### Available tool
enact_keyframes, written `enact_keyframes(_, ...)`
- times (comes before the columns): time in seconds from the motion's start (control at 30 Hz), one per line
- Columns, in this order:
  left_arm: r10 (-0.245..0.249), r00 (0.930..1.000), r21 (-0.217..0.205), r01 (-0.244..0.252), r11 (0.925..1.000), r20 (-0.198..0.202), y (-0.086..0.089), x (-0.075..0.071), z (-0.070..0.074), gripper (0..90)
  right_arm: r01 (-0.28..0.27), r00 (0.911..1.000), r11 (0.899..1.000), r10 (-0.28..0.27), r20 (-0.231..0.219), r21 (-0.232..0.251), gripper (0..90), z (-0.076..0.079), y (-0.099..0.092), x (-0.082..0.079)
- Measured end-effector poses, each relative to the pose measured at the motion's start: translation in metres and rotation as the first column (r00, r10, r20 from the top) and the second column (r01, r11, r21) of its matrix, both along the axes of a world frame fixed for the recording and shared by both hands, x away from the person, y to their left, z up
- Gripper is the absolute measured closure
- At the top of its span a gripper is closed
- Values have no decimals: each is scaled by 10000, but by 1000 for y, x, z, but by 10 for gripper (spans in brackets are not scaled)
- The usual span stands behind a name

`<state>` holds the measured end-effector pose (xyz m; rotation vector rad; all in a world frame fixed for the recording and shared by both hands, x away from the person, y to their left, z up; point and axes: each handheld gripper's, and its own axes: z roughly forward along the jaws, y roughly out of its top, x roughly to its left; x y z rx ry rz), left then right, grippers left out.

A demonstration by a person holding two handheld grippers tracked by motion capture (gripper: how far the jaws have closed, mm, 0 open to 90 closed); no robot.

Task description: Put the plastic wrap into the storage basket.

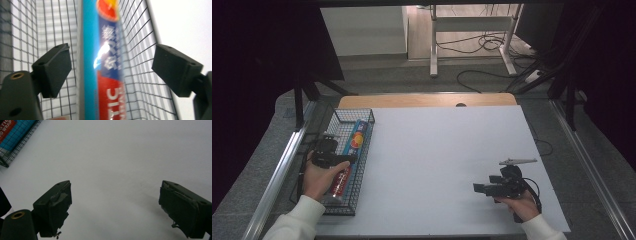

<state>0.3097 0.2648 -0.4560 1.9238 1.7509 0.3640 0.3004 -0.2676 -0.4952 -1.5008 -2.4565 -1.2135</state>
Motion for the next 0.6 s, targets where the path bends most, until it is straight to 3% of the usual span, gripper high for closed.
enact_keyframes(0.1, -367, 9978, -214, 379, 9991, 560, 2, -9, 9, 133, 75, 9999, 9999, -76, 134, 104, 115, 2, -2, -1)
enact_keyframes(0.17, -676, 9925, -436, 723, 9964, 1015, 3, -17, 16, 134, 105, 9991, 9999, -110, 405, 123, 115, 3, -3, -1)
enact_keyframes(0.23, -1098, 9821, -890, 1244, 9882, 1533, 2, -28, 24, 141, 118, 9964, 9998, -131, 834, 158, 113, 4, -4, -2)
enact_keyframes(0.3, -1678, 9638, -1180, 1949, 9737, 2072, -1, -40, 30, 149, 5, 9931, 9998, -30, 1171, 214, 108, 5, -4, -3)
enact_keyframes(0.4, -2197, 9405, -1332, 2602, 9563, 2593, -12, -53, 32, 158, -328, 9848, 9994, 311, 1710, 70, 100, 6, -3, -6)
enact_keyframes(0.43, -2448, 9303, -1489, 2923, 9447, 2731, -18, -59, 30, 159, -390, 9809, 9992, 395, 1903, -62, 100, 6, -2, -7)
enact_keyframes(0.47, -2579, 9248, -1525, 3080, 9391, 2798, -22, -62, 28, 160, -430, 9759, 9987, 476, 2131, -263, 100, 7, 0, -10)
enact_keyframes(0.5, -2849, 9147, -1574, 3383, 9278, 2866, -29, -66, 26, 162, -447, 9727, 9983, 521, 2263, -378, 100, 7, 0, -11)
enact_keyframes(0.53, -2951, 9105, -1652, 3513, 9216, 2897, -33, -69, 24, 162, -444, 9686, 9971, 582, 2418, -622, 100, 7, 1, -14)
enact_keyframes(0.6, -3291, 8969, -1780, 3901, 9034, 2952, -47, -77, 16, 165, -471, 9659, 9948, 686, 2498, -908, 100, 7, 2, -17)
